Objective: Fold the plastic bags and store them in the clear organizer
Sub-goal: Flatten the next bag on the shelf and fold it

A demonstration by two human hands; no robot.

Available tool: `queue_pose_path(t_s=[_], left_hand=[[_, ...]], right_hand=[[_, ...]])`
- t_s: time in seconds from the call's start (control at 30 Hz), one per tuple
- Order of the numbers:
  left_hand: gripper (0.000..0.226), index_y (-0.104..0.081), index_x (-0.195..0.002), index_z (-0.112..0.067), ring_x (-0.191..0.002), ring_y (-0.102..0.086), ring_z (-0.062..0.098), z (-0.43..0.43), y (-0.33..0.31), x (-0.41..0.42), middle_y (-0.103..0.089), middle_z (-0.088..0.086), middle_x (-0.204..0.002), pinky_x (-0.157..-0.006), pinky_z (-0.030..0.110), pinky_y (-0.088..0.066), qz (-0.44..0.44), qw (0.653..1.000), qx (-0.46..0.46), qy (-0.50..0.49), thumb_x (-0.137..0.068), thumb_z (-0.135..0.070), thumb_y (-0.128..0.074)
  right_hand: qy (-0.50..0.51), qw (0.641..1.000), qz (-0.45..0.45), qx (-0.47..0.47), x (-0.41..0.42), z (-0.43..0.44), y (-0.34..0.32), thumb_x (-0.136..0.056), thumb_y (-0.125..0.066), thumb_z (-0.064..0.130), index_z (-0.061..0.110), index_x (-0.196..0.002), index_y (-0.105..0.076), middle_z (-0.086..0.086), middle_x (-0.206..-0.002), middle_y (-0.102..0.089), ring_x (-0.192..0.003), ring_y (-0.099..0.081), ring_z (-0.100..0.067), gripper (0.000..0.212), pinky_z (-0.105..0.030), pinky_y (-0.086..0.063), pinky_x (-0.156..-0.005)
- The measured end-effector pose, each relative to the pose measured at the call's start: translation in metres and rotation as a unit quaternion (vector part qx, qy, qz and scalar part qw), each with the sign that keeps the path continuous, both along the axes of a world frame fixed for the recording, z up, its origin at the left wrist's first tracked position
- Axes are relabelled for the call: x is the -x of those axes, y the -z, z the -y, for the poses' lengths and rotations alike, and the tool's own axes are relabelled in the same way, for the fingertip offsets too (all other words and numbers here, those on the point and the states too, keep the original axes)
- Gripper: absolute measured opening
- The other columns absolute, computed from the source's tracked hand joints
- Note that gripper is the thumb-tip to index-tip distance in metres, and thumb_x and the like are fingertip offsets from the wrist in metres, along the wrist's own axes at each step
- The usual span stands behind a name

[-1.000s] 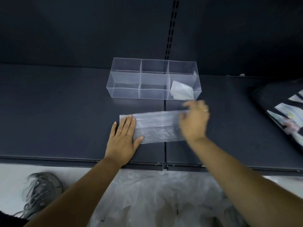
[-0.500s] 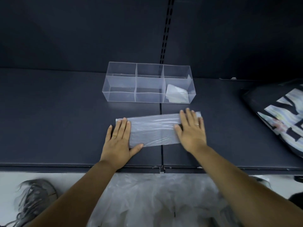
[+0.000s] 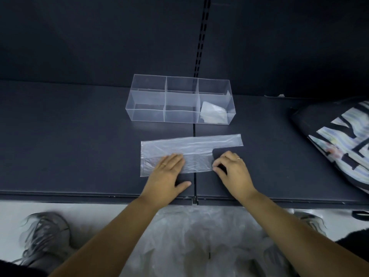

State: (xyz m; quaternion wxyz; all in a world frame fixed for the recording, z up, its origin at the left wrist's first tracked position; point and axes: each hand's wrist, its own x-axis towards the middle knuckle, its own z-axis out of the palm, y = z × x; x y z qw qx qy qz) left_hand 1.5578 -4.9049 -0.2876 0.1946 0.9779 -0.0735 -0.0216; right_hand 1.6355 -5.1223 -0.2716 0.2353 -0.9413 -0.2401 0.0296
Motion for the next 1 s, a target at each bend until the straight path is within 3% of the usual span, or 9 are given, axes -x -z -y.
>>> queue_pose_path(t_s=[0.17,0.3,0.4,0.53,0.6,0.7,0.8,0.9,1.0], left_hand=[[0.058,-0.050,-0.138,-0.011,-0.134,-0.041,0.021,0.009,-0.001,-0.005,-0.046,0.003,-0.146,-0.114,0.032,-0.022,0.035,0.997,0.024,-0.062,-0.089,-0.040,-0.064],[0.030,-0.073,-0.106,-0.005,-0.100,-0.068,0.028,0.012,-0.005,-0.012,-0.070,0.010,-0.113,-0.089,0.042,-0.053,0.105,0.991,0.022,-0.076,-0.077,-0.011,-0.079],[0.017,-0.076,-0.085,-0.004,-0.080,-0.072,0.028,0.012,-0.009,-0.017,-0.074,0.011,-0.092,-0.072,0.040,-0.059,0.142,0.988,0.012,-0.059,-0.070,0.001,-0.081],[0.003,-0.072,-0.079,-0.004,-0.074,-0.068,0.029,0.015,-0.016,-0.016,-0.071,0.011,-0.080,-0.069,0.037,-0.056,0.110,0.993,-0.010,-0.042,-0.081,-0.004,-0.069],[0.015,-0.071,-0.087,-0.007,-0.083,-0.066,0.029,0.017,-0.019,-0.014,-0.071,0.008,-0.088,-0.077,0.036,-0.051,0.076,0.996,-0.026,-0.033,-0.091,-0.012,-0.057],[0.024,-0.070,-0.097,-0.018,-0.095,-0.063,0.023,0.008,-0.022,-0.011,-0.071,0.000,-0.101,-0.084,0.031,-0.044,0.040,0.997,-0.015,-0.067,-0.097,-0.025,-0.047],[0.019,-0.076,-0.092,-0.017,-0.093,-0.067,0.019,-0.026,-0.027,-0.009,-0.074,-0.001,-0.097,-0.081,0.024,-0.047,0.014,0.973,0.104,-0.207,-0.092,-0.029,-0.060],[0.016,-0.077,-0.087,-0.009,-0.077,-0.062,0.005,-0.063,-0.031,-0.012,-0.070,-0.005,-0.080,-0.064,0.008,-0.039,-0.040,0.913,0.241,-0.326,-0.086,-0.023,-0.070],[0.017,-0.075,-0.074,-0.012,-0.065,-0.063,0.002,-0.080,-0.030,-0.013,-0.071,-0.001,-0.072,-0.068,0.020,-0.043,-0.078,0.887,0.269,-0.367,-0.086,-0.024,-0.070]], right_hand=[[-0.015,0.996,-0.082,0.035,-0.014,-0.008,-0.004,-0.091,-0.059,0.009,0.013,-0.080,-0.064,0.001,-0.090,-0.054,-0.090,-0.053,-0.021,0.012,-0.029,-0.037,-0.083],[0.024,0.974,-0.216,-0.067,-0.023,0.003,-0.021,-0.094,-0.056,0.013,0.023,-0.077,-0.058,0.002,-0.091,-0.053,-0.079,-0.052,-0.007,0.020,-0.011,-0.035,-0.074],[0.044,0.984,-0.165,-0.051,-0.024,0.008,-0.029,-0.088,-0.066,0.022,0.024,-0.093,-0.061,0.007,-0.106,-0.050,-0.093,-0.051,-0.005,0.007,-0.023,-0.037,-0.092],[-0.086,0.992,-0.068,0.064,-0.013,-0.008,-0.032,-0.067,-0.077,0.051,0.035,-0.141,-0.034,0.022,-0.141,-0.025,-0.133,-0.015,-0.001,0.087,-0.029,-0.004,-0.111],[-0.131,0.987,-0.034,0.083,-0.008,-0.019,-0.021,-0.073,-0.077,0.042,0.030,-0.136,-0.047,0.017,-0.143,-0.037,-0.136,-0.024,-0.008,0.071,-0.026,-0.004,-0.111],[-0.046,0.993,-0.090,-0.057,-0.016,-0.025,-0.011,-0.082,-0.071,0.014,0.017,-0.095,-0.073,0.009,-0.111,-0.068,-0.110,-0.056,-0.016,0.013,-0.029,-0.033,-0.104],[0.058,0.959,-0.213,-0.176,-0.034,-0.023,-0.013,-0.086,-0.067,0.008,0.013,-0.084,-0.072,0.002,-0.092,-0.072,-0.090,-0.064,-0.012,0.008,-0.013,-0.045,-0.083],[0.139,0.930,-0.262,-0.217,-0.042,-0.026,-0.012,-0.086,-0.070,0.013,0.017,-0.072,-0.067,0.002,-0.078,-0.068,-0.072,-0.059,-0.005,0.014,-0.013,-0.043,-0.068],[0.192,0.927,-0.246,-0.210,-0.046,-0.031,-0.006,-0.083,-0.071,0.015,0.012,-0.064,-0.066,-0.001,-0.069,-0.066,-0.065,-0.056,-0.008,0.020,-0.008,-0.040,-0.060]])
